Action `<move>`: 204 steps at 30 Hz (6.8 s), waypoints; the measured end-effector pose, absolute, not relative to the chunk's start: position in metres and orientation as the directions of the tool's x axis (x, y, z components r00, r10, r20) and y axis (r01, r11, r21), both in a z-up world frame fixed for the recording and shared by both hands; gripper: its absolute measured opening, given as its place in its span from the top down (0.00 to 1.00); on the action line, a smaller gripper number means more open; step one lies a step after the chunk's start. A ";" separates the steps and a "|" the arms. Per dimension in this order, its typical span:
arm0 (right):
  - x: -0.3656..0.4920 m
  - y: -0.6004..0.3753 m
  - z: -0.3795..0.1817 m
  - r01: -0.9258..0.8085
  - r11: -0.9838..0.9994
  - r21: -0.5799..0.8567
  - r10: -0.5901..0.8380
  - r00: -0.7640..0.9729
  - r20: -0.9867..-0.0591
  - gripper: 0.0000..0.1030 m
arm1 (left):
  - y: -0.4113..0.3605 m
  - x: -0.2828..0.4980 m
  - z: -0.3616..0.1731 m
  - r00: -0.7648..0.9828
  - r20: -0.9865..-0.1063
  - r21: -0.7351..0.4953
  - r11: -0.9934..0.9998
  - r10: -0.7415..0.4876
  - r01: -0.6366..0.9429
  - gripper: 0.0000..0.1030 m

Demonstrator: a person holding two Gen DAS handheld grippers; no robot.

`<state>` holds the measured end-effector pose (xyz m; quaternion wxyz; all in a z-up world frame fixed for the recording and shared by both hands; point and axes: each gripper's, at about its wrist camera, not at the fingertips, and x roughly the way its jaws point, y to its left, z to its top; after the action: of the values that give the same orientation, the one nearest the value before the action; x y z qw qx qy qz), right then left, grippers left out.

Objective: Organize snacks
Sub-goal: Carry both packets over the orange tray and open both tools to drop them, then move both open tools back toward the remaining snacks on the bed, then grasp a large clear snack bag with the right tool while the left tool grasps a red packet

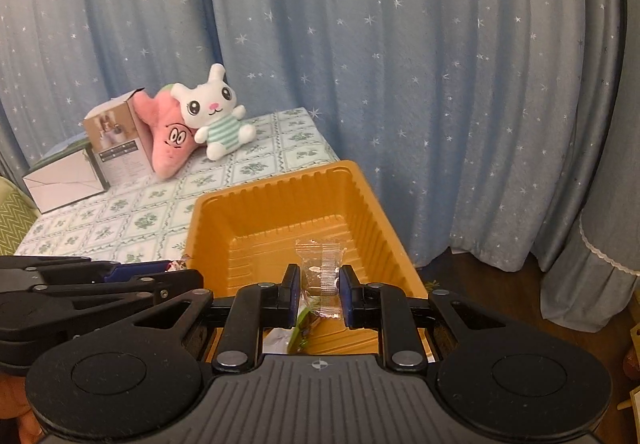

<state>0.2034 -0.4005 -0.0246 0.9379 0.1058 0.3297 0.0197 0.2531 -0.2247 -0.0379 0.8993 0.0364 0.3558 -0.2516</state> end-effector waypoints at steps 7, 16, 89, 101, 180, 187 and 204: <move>0.210 -0.402 -0.034 0.036 0.976 0.213 0.108 0.772 -0.627 0.80 | -0.221 0.263 -0.050 0.610 -0.658 -0.123 0.862 -0.441 0.491 0.70; 0.217 -0.398 -0.041 0.034 0.976 0.214 0.113 0.762 -0.637 0.80 | -0.188 0.242 -0.057 0.628 -0.664 -0.134 0.890 -0.407 0.435 0.66; 0.156 -0.130 -0.021 -0.363 0.881 0.302 0.471 0.628 -0.620 0.41 | 0.103 0.124 -0.028 0.725 -0.687 -0.010 0.997 0.051 -0.079 0.12; 0.203 -0.100 -0.071 -0.403 0.858 0.317 0.509 0.595 -0.622 0.41 | 0.135 0.177 -0.067 0.711 -0.700 0.031 0.997 0.076 -0.076 0.12; 0.253 -0.090 -0.123 -0.377 0.911 0.166 0.370 0.572 -0.732 0.63 | 0.140 0.246 -0.120 0.719 -0.694 -0.024 0.999 -0.043 0.037 0.25; 0.254 -0.091 -0.128 -0.380 0.914 0.146 0.360 0.587 -0.725 0.61 | 0.127 0.267 -0.130 0.699 -0.709 -0.058 0.995 -0.100 0.084 0.61; 0.251 -0.085 -0.131 -0.380 0.921 0.088 0.326 0.627 -0.708 0.63 | 0.106 0.241 -0.114 0.724 -0.682 -0.068 0.994 -0.105 0.080 0.82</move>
<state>0.2515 -0.0848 -0.1314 0.9012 -0.0349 0.3851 0.1960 0.2413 0.1060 -0.1137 0.9283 -0.0170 0.3681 -0.0498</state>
